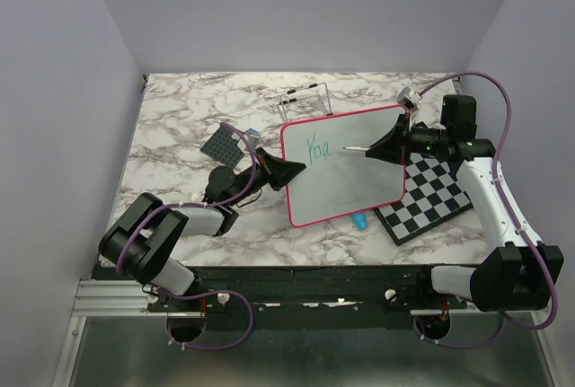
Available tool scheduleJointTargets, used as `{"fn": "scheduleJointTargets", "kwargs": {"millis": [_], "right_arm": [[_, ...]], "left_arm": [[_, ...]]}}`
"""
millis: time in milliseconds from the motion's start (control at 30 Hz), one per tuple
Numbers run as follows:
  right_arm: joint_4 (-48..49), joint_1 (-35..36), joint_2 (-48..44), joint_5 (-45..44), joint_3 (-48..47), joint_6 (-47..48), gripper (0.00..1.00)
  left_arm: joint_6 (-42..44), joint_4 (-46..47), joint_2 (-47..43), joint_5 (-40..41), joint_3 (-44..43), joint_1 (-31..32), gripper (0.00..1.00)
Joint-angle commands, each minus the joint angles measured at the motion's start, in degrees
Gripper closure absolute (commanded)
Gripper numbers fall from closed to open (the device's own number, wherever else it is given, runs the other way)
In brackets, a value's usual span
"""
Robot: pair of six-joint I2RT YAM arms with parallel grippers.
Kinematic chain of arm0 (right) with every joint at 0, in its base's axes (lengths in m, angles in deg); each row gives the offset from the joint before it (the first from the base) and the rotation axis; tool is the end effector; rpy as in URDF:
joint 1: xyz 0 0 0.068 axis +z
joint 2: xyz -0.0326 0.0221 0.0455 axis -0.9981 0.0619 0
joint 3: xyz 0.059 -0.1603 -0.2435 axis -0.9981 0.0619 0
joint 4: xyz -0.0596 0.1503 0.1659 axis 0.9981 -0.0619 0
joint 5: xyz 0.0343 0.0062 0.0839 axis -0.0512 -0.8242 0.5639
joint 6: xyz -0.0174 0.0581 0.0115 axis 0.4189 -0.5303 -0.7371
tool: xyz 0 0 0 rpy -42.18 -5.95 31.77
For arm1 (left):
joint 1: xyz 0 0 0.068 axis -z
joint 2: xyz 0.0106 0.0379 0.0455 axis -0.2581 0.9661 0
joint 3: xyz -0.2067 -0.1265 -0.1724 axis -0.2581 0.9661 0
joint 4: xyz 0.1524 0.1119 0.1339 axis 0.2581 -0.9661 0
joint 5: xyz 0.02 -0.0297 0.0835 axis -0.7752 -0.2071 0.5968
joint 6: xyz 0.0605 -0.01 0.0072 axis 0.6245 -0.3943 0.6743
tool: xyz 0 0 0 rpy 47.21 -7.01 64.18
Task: Write a sentence on the whiteboard
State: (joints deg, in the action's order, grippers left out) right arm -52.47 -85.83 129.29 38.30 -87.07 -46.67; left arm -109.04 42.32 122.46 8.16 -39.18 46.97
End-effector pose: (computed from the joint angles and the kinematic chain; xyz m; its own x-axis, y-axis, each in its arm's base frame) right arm 0.2227 0.0447 0.3542 -0.3686 -0.1393 -0.9191 -0.8738 0.3892 0.2915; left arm 0.2155 -0.1578 0.2677 -0.4639 -0.4758 -0.7473 0.7089 0.3066 -0.6353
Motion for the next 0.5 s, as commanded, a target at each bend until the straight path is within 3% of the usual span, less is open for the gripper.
{"fn": "scheduleJointTargets", "kwargs": {"millis": [0,467], "right_arm": [[0.91,-0.36,1.57,-1.90,-2.34,1.23,0.99],[5.39,-0.45,5.27,-4.20,-3.05,-3.25,0.99]], "left_arm": [[4.47,1.50,-1.51,-0.82,0.65,0.25,1.00],[4.38,1.33,-1.69,-0.91,0.92,0.25,1.00]]}}
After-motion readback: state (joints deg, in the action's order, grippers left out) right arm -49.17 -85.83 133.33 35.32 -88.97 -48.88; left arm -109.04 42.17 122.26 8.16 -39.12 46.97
